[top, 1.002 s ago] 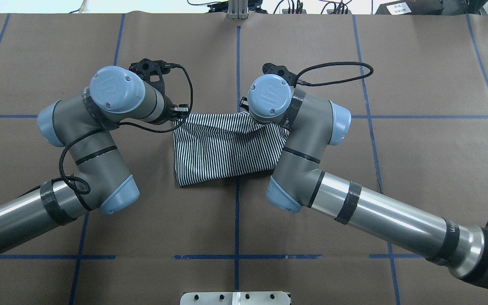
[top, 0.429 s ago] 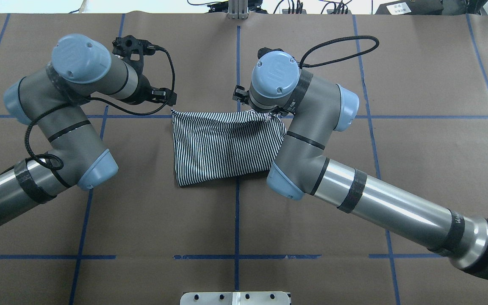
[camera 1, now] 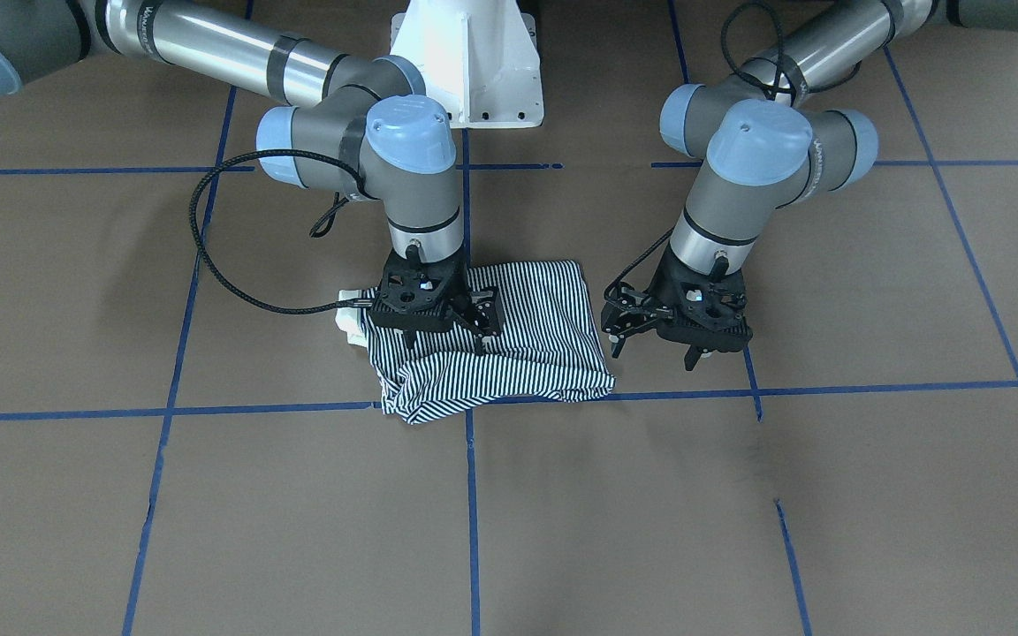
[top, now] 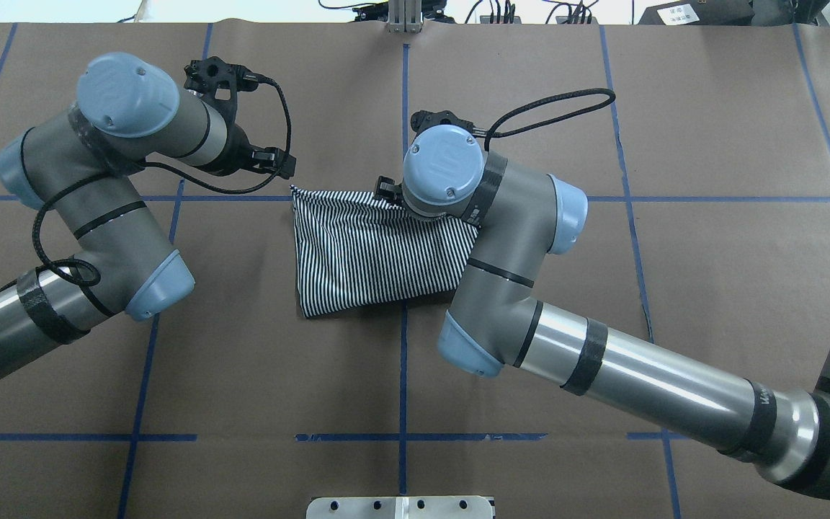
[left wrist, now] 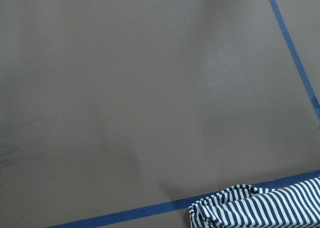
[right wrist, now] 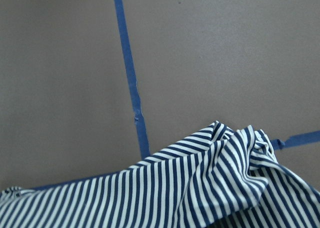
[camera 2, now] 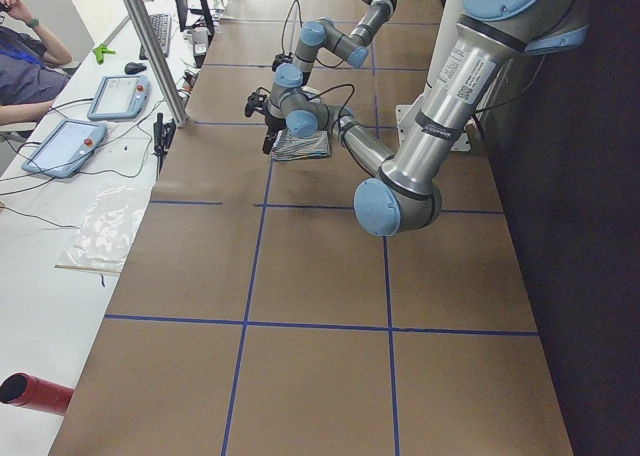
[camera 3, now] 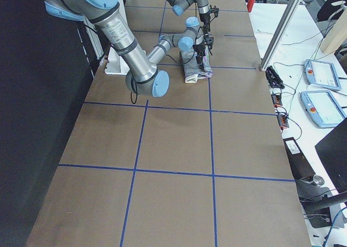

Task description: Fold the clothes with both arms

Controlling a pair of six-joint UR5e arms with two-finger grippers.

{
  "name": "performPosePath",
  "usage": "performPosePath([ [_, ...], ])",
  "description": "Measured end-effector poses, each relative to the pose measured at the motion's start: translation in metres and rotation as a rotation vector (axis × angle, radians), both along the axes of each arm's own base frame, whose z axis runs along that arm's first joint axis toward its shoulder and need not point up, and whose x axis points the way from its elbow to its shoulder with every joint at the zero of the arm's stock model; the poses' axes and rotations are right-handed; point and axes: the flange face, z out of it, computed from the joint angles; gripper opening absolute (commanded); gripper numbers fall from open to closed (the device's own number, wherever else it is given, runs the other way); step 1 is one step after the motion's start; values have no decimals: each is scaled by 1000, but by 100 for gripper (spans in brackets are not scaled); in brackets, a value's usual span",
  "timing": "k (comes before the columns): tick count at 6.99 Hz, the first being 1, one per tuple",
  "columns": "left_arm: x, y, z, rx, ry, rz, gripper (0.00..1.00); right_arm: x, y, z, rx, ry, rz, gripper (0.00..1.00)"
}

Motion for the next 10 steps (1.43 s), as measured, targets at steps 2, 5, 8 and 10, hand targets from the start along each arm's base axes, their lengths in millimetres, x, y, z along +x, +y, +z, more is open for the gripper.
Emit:
performPosePath([
  [2, -1, 0, -1, -1, 2, -2, 100, -21, 19, 5, 69, 95, -58, 100],
  [5, -2, 1, -3, 2, 7, -3, 100, -40, 17, 21, 85, 169, -71, 100],
  [8, -4, 3, -8, 7, 15, -4, 100, -34, -43, 23, 55, 221, -14, 100],
  [10, -5, 4, -10, 10, 18, -4, 100, -13, -94, 34, 15, 239, 30, 100],
])
